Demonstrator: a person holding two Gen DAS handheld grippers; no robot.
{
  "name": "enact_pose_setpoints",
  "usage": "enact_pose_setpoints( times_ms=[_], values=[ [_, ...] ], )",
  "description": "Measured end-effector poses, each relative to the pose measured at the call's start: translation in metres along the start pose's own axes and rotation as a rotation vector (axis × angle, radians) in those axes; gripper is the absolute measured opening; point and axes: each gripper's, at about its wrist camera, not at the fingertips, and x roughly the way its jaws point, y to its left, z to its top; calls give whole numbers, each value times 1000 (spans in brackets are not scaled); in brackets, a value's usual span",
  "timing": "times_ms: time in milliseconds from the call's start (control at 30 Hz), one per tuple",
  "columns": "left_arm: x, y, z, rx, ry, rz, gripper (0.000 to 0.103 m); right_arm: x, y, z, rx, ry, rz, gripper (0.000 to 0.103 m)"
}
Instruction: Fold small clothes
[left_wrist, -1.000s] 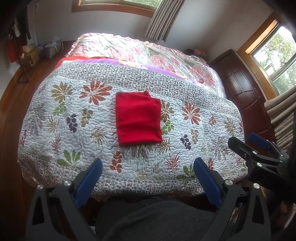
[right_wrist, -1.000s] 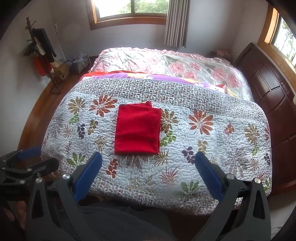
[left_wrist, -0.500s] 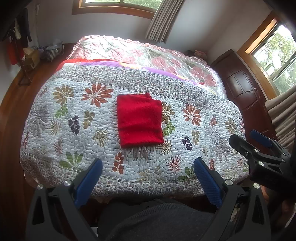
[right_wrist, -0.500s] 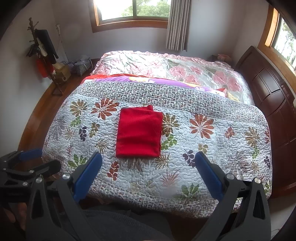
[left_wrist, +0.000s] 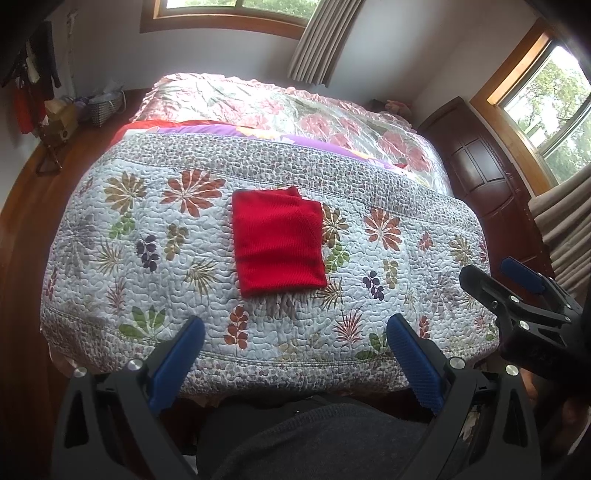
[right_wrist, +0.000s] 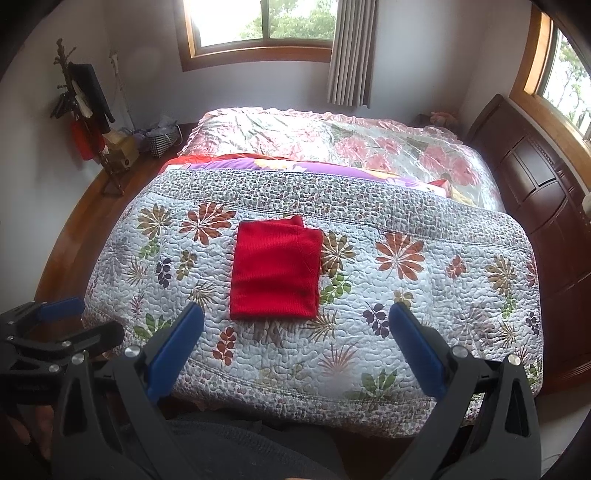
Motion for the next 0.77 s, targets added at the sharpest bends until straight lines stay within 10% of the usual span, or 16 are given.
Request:
enact_pose_setpoints(
  times_ms=[767],
  values=[
    [9,-7,13,17,10,12,99,11,-11,9,-1,1,-1,100]
  ],
)
